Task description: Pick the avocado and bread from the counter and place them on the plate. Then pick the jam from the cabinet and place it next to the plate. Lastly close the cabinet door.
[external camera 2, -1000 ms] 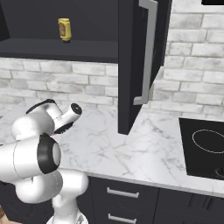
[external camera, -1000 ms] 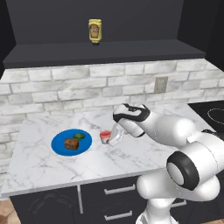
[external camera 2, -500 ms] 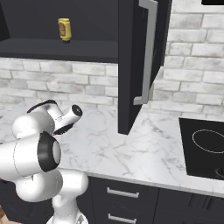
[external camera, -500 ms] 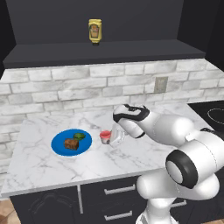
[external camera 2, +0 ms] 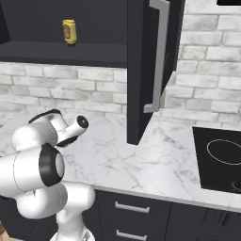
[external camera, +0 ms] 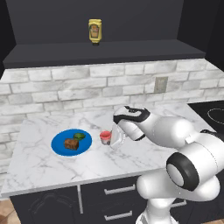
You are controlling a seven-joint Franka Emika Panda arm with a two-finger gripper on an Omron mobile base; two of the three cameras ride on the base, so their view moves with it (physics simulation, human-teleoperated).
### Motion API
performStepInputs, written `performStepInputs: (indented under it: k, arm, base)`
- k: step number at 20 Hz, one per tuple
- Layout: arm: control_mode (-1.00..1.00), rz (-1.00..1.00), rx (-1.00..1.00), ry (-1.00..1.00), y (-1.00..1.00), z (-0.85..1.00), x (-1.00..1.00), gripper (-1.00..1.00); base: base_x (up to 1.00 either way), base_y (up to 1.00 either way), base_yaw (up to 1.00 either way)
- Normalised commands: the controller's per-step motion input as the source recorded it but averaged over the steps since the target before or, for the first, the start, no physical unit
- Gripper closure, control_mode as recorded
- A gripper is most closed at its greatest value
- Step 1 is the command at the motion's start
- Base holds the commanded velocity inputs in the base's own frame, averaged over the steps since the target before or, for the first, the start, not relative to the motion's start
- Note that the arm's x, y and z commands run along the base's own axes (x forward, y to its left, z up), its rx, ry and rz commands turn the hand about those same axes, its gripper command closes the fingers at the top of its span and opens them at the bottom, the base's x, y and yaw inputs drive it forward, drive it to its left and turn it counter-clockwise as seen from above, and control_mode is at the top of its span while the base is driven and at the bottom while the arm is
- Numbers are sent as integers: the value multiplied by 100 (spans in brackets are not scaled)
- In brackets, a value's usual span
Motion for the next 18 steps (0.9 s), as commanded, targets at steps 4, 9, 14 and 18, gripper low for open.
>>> performStepInputs:
  k: [4,9,14,18]
  arm:
    - [-100,0,0,0,0,0,3,100]
    - [-100,0,0,0,0,0,7,100]
    - [-100,0,0,0,0,-5,11,100]
    - [-100,0,0,0,0,-14,11,100]
  base:
    - [0,0,0]
    - [0,0,0]
    - [0,0,0]
    - [0,0,0]
